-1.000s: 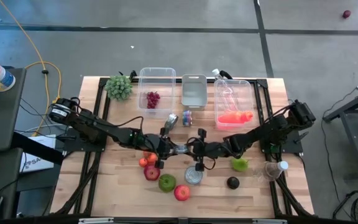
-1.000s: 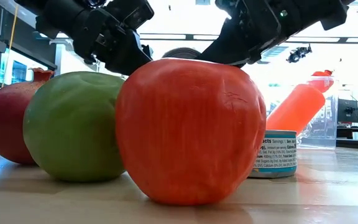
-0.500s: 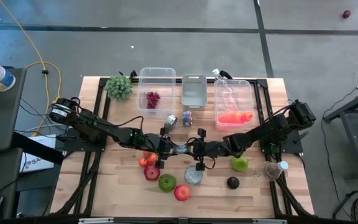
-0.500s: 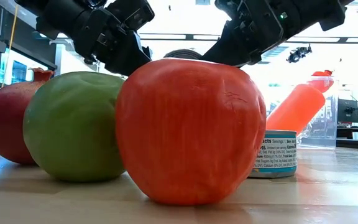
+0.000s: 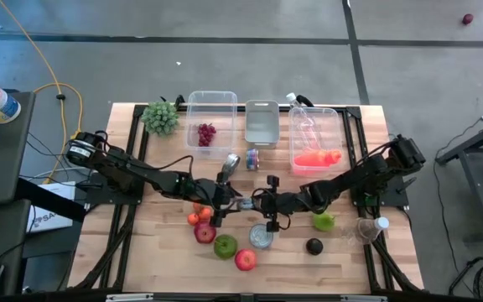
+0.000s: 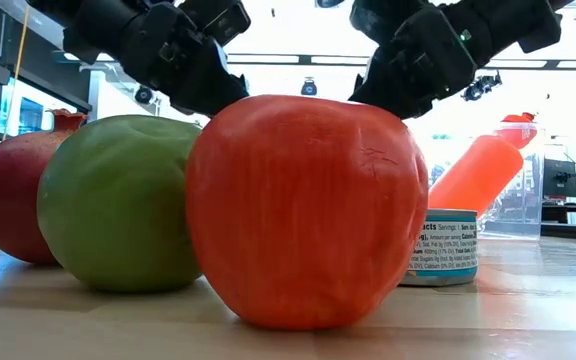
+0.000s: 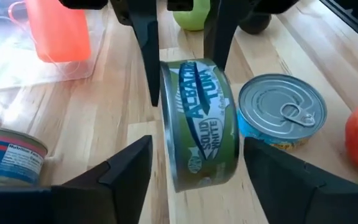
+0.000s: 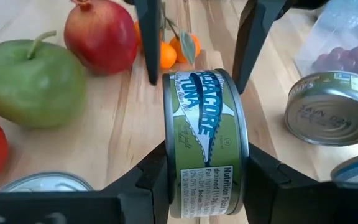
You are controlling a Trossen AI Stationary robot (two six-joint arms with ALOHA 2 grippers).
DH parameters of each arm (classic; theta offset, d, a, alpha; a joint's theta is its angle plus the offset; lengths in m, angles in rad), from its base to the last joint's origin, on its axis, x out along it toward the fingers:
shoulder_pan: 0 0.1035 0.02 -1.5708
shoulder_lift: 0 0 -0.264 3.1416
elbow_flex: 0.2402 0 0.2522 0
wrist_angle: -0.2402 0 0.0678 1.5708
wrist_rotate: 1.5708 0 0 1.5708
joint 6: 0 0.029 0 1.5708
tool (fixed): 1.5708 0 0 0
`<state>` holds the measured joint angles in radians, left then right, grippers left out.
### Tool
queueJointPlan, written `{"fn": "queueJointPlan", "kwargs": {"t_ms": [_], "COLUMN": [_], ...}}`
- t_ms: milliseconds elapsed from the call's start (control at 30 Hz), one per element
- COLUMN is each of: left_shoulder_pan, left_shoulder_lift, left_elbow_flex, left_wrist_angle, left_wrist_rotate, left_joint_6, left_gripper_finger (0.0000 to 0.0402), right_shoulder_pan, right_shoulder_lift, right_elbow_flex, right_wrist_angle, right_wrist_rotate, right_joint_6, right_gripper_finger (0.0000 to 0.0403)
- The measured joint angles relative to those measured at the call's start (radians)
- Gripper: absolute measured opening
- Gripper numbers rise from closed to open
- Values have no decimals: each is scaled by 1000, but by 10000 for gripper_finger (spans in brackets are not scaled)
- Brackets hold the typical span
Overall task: Pick & Place Food Item
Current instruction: Put the bottom green tuna can into the white bin
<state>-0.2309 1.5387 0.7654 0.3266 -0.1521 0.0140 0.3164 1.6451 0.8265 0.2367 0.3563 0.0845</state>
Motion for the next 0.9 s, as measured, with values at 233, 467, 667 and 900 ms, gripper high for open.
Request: {"fn": "queueJointPlan", "kwargs": {"t_ms": [233, 467, 667, 900], "left_shoulder_pan": [-2, -5, -23, -48], "left_shoulder_lift": [0, 0, 0, 0], "left_elbow_flex": [0, -1, -1, -1], "left_wrist_angle": [0, -4, -9, -11], "left_wrist_rotate": [-45, -45, -44, -42], "left_joint_6": [-46, -73, -75, -75], "left_gripper_finger": [257, 258, 258, 258], "right_shoulder_pan": [41, 138, 183, 78], "right_shoulder_lift": [-15, -111, -196, -240], "right_elbow_flex": [1, 71, 174, 368], "right_wrist_angle": [-94, -372, -610, -684], "right_wrist_rotate": [97, 275, 331, 376], "right_joint_6": [-5, 46, 41, -113], "right_gripper_finger": [123, 123, 123, 123]}}
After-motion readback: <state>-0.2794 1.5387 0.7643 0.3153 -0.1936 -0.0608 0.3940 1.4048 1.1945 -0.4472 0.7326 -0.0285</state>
